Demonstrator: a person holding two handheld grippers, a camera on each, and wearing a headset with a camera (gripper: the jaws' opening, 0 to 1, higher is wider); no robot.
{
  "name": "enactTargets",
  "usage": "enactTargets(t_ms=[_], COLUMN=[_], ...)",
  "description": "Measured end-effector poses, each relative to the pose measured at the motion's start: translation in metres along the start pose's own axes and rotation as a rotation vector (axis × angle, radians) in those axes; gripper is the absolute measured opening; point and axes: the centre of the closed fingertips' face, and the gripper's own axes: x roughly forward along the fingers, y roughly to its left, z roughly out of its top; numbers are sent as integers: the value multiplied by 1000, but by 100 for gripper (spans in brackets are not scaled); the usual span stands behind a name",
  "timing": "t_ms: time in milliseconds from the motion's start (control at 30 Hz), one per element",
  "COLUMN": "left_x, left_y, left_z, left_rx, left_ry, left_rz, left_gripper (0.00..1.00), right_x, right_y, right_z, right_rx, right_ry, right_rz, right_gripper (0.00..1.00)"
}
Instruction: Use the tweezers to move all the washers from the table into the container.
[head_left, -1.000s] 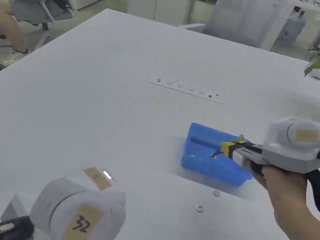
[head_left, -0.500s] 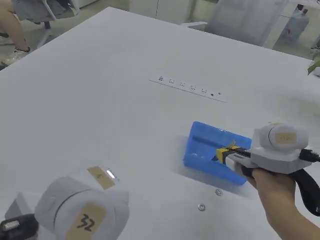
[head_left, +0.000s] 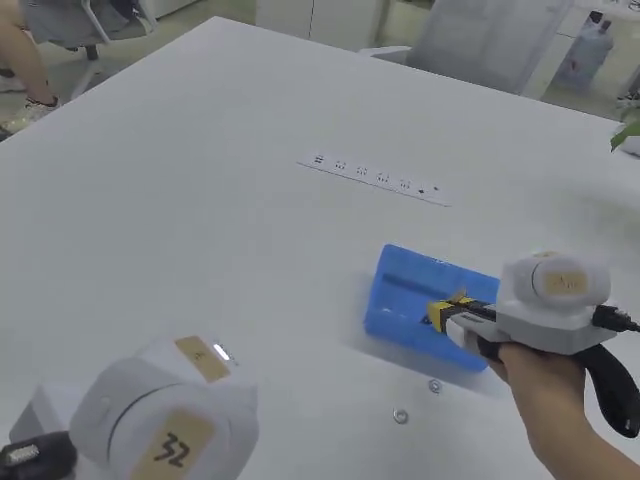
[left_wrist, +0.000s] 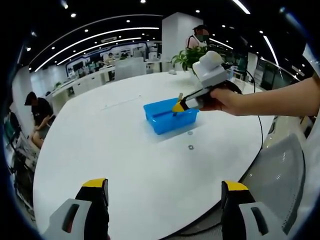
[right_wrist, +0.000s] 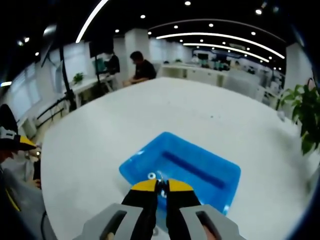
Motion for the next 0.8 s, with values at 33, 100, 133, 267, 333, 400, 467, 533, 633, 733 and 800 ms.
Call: enactTargets(t_ms=[33, 100, 133, 267, 333, 400, 467, 533, 633, 733, 800], left_x=[0, 0, -1, -1, -2, -2, -3, -3, -4, -4, -4], left_y=[0, 1, 1, 0, 0, -1, -1, 0, -1, -1, -1], left_z=[0, 1, 1, 3, 5, 5, 6, 8, 8, 8, 8], left_rx=[0, 2, 3, 10, 13, 18, 19, 21, 17, 22, 22], left_ry=[0, -1, -2, -6, -9, -12, -13, -20, -24, -24, -25], left_rz=[0, 2, 2, 2, 2, 4, 4, 7, 5, 6, 5], left_gripper=[96, 96, 96, 96, 96, 96, 96, 96, 96, 96, 96], right_x=[-1, -2, -3, -7, -10, -16, -22, -30, -41, -55, -63], right_y=[-1, -3, -3, -2, -3, -2, -1, 0, 4, 11, 17], right_z=[-1, -1, 0, 1, 3, 7, 10, 14, 18, 25, 28], right_rx=[-5, -15, -17, -16, -10, -4, -1, -1, 3, 22, 33], right_ry=[4, 0, -3, -7, -15, -29, -43, -60, -82, -125, -143], right_rz=[-4, -17, -17, -17, -14, -12, -10, -9, -6, 4, 16], right_gripper=[2, 2, 2, 3, 3, 3, 3, 3, 3, 3, 3])
